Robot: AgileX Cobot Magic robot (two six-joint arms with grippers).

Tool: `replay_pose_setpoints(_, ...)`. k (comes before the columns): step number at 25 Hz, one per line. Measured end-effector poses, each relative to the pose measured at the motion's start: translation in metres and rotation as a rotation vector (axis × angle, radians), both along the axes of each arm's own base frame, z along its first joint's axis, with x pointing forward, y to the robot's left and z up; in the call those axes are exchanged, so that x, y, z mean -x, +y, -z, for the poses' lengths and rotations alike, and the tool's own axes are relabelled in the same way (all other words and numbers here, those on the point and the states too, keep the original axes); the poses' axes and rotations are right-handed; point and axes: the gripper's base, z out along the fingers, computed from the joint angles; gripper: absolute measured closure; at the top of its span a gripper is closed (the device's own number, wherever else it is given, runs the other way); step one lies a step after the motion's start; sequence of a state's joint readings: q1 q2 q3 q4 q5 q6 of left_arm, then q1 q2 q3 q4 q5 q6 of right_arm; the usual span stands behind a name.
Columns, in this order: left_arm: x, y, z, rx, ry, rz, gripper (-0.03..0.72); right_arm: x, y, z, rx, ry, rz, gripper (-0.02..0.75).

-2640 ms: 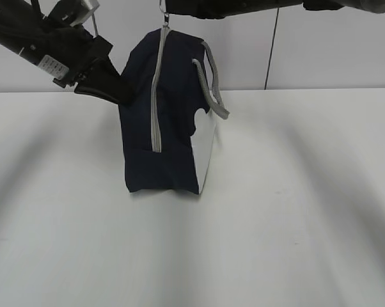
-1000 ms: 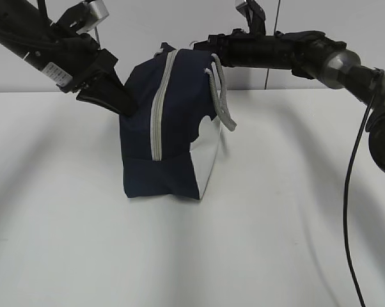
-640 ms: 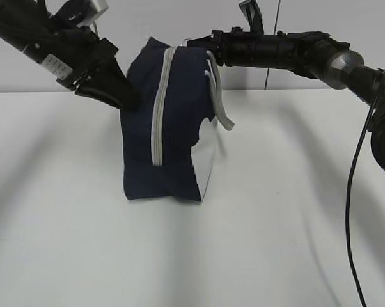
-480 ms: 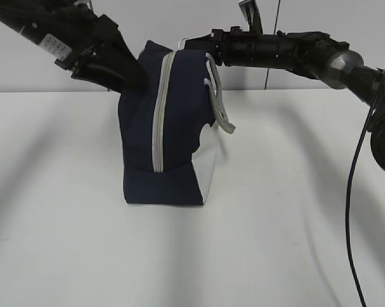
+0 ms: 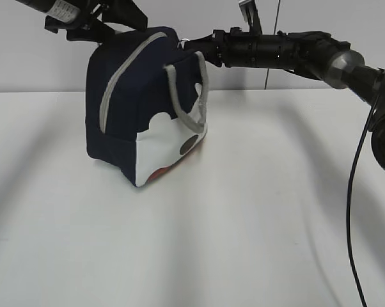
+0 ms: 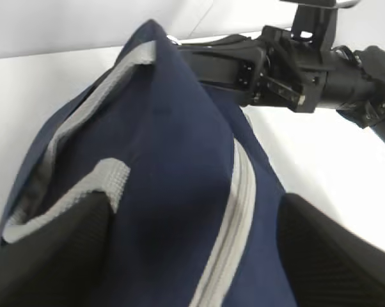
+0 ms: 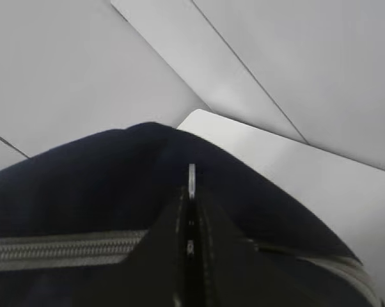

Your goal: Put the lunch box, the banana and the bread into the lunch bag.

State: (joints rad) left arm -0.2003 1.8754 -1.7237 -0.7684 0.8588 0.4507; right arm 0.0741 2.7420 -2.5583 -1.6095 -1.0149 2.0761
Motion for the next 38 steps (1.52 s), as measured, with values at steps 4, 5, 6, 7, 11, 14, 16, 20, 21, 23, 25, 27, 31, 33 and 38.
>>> replay_pose_setpoints(4, 0.005, 0.001, 0.002, -0.007, 0.052, 0.046, 0.155, 0.001, 0.000, 0.000, 0.001, 0.000, -0.007, 0.754)
replay_pose_setpoints(5, 0.007, 0.001, 0.003, -0.018, 0.072, 0.059, 0.155, 0.001, 0.000, 0.000, 0.001, 0.000, -0.007, 0.754)
replay_pose_setpoints(6, 0.009, 0.001, 0.005, -0.030, 0.102, 0.060, 0.156, 0.000, 0.000, 0.000, 0.001, -0.002, -0.004, 0.754)
replay_pose_setpoints(7, 0.011, 0.002, 0.008, -0.044, 0.139, 0.063, 0.157, 0.000, 0.000, 0.000, 0.001, 0.000, 0.001, 0.754)
replay_pose_setpoints(11, 0.019, 0.001, 0.023, -0.093, 0.296, 0.129, 0.156, -0.003, -0.002, 0.000, 0.004, -0.002, 0.043, 0.754)
replay_pose_setpoints(14, 0.024, -0.004, 0.024, -0.081, 0.355, 0.136, 0.158, -0.006, -0.003, 0.000, 0.007, -0.004, 0.072, 0.754)
replay_pose_setpoints(16, 0.025, -0.008, 0.021, -0.026, 0.374, 0.139, 0.158, -0.007, -0.004, 0.000, 0.009, -0.004, 0.087, 0.754)
replay_pose_setpoints(20, 0.027, -0.017, 0.012, 0.111, 0.393, 0.156, 0.158, -0.008, -0.005, 0.000, 0.010, -0.005, 0.099, 0.754)
replay_pose_setpoints(21, 0.027, -0.017, 0.011, 0.126, 0.394, 0.158, 0.158, -0.008, -0.005, 0.000, 0.010, -0.005, 0.099, 0.754)
replay_pose_setpoints(23, 0.027, -0.018, 0.010, 0.130, 0.394, 0.160, 0.158, -0.008, -0.005, 0.000, 0.010, -0.005, 0.101, 0.754)
replay_pose_setpoints(25, 0.028, -0.016, 0.011, 0.100, 0.388, 0.157, 0.158, -0.008, -0.005, 0.000, 0.010, -0.005, 0.103, 0.754)
replay_pose_setpoints(27, 0.027, -0.013, 0.014, 0.042, 0.371, 0.146, 0.159, -0.008, -0.005, 0.000, 0.010, -0.005, 0.105, 0.754)
replay_pose_setpoints(31, 0.013, -0.004, 0.010, -0.051, 0.232, 0.055, 0.159, -0.008, -0.005, 0.000, 0.010, -0.005, 0.105, 0.754)
replay_pose_setpoints(33, 0.003, 0.000, 0.001, -0.072, 0.122, -0.007, 0.159, -0.008, -0.005, 0.000, 0.010, -0.005, 0.105, 0.754)
replay_pose_setpoints(38, -0.012, 0.000, -0.015, -0.068, -0.083, -0.072, 0.159, -0.008, -0.004, 0.000, 0.010, -0.005, 0.103, 0.754)
